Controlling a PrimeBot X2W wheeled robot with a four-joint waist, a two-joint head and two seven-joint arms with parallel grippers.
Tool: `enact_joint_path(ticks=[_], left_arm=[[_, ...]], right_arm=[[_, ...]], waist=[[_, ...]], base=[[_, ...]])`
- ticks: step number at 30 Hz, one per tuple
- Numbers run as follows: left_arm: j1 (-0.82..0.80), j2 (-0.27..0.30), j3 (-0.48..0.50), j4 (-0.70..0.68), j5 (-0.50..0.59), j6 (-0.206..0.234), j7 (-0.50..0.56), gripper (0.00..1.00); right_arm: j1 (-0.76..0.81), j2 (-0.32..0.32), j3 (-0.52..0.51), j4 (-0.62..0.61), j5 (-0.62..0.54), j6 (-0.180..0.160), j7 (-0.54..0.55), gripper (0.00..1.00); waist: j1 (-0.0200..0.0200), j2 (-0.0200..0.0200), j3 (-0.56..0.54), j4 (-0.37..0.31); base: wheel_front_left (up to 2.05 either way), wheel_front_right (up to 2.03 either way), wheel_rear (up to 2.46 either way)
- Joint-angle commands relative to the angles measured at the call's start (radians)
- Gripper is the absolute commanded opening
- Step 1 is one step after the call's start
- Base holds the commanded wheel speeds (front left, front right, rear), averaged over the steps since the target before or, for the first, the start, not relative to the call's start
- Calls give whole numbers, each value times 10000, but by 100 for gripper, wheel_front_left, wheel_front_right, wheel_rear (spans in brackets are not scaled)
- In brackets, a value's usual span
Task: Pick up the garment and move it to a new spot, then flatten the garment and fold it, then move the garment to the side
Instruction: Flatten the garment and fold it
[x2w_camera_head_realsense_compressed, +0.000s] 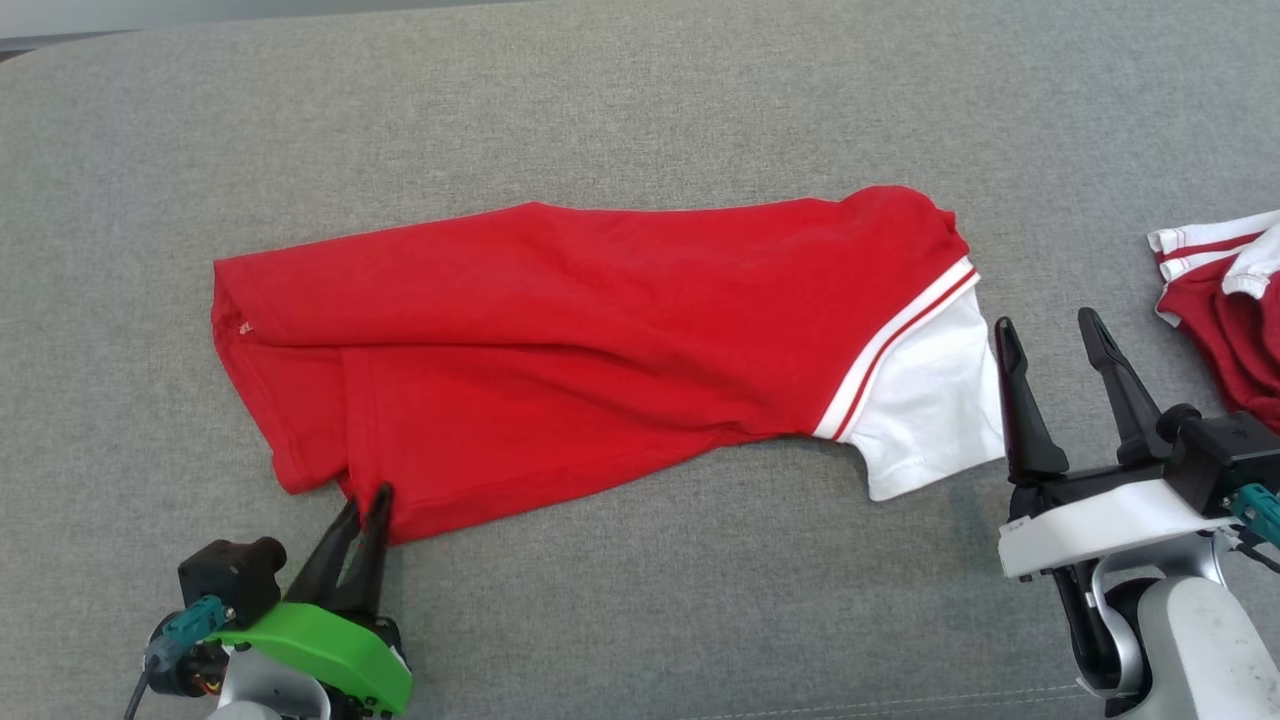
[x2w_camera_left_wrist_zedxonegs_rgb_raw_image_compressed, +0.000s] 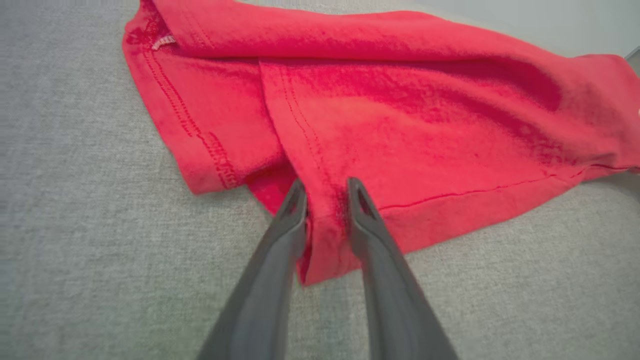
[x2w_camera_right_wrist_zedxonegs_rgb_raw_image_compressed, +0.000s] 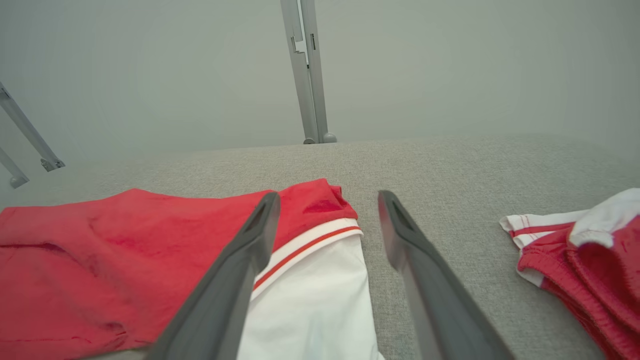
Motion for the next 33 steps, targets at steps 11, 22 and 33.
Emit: enact_joint_path(ticks=[11, 22, 33], left_arm=[[46, 381, -18, -1032, 371, 300, -33, 0], [100, 562, 0, -1710, 430, 557, 156, 0], [-77, 835, 211, -2568, 477, 730, 8, 0]], right_arm=[[204, 41, -562, 435, -12, -4, 219, 100], [-73, 121, -652, 2603, 539, -4, 237, 100], [-935, -278, -270, 3262, 1201, -4, -501, 0]], waist=[[0, -1, -11, 62], [0, -1, 296, 3], [0, -1, 342, 115]], base=[[0, 0, 0], [0, 0, 0], [0, 0, 0]])
